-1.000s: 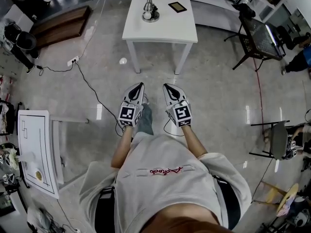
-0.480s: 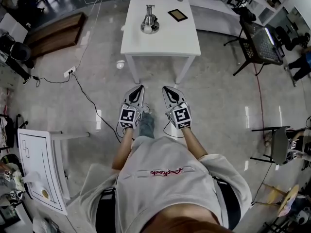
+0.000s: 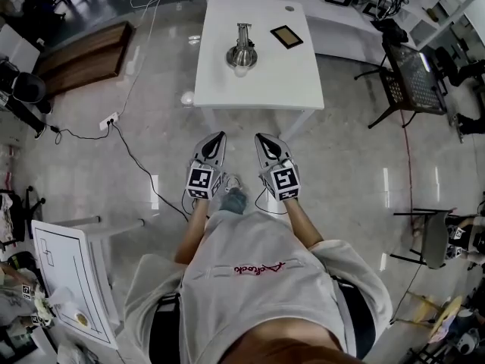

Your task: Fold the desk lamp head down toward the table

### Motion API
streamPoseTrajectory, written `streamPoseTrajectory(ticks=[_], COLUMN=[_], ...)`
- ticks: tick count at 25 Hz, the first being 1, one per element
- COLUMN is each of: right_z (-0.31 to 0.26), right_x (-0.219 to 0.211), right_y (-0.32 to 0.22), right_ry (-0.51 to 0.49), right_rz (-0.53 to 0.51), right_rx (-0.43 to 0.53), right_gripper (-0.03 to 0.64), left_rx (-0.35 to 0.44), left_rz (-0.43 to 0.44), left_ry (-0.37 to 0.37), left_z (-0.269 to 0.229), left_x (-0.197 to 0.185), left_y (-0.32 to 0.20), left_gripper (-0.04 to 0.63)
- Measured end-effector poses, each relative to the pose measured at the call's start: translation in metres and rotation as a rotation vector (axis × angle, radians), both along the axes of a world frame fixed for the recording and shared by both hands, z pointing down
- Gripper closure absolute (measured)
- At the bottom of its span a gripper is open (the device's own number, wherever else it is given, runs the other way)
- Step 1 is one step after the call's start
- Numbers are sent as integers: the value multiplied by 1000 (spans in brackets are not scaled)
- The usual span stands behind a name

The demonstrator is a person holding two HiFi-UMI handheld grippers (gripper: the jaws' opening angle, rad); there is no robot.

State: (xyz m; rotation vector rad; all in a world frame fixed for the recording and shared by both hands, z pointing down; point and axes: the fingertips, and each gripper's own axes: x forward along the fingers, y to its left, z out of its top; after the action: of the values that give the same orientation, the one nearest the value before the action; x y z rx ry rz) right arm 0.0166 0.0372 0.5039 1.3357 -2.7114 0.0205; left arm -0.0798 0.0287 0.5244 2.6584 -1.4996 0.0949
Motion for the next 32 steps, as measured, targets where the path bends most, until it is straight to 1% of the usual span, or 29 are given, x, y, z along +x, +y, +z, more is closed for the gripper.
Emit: streamPoseTrajectory(ticks=[4,9,15,21,32], right_z=[-5,-10,-3,4,11], right_x=[-3,-5,-3,-3,17], right_y=[-44,-97,-140,-165,-201], right_ry=[-3,-11,-8,-3,-17], right_rz=[25,72,125,146,183], right_rx=[7,14,-17,-33,-40], right_gripper=[598,598,598,598,598], left_rx=[2,-13,-25,-29,-62], left_rz=[4,20,55,75,90], left_ry=[2,5,6,-8,-44], left_z=[-4,-3,-1,1,18], left_x=[-12,-25,-31,-38,-31], left_y=[-43,-97,-147,-179,-211], left_gripper=[588,588,588,588,588])
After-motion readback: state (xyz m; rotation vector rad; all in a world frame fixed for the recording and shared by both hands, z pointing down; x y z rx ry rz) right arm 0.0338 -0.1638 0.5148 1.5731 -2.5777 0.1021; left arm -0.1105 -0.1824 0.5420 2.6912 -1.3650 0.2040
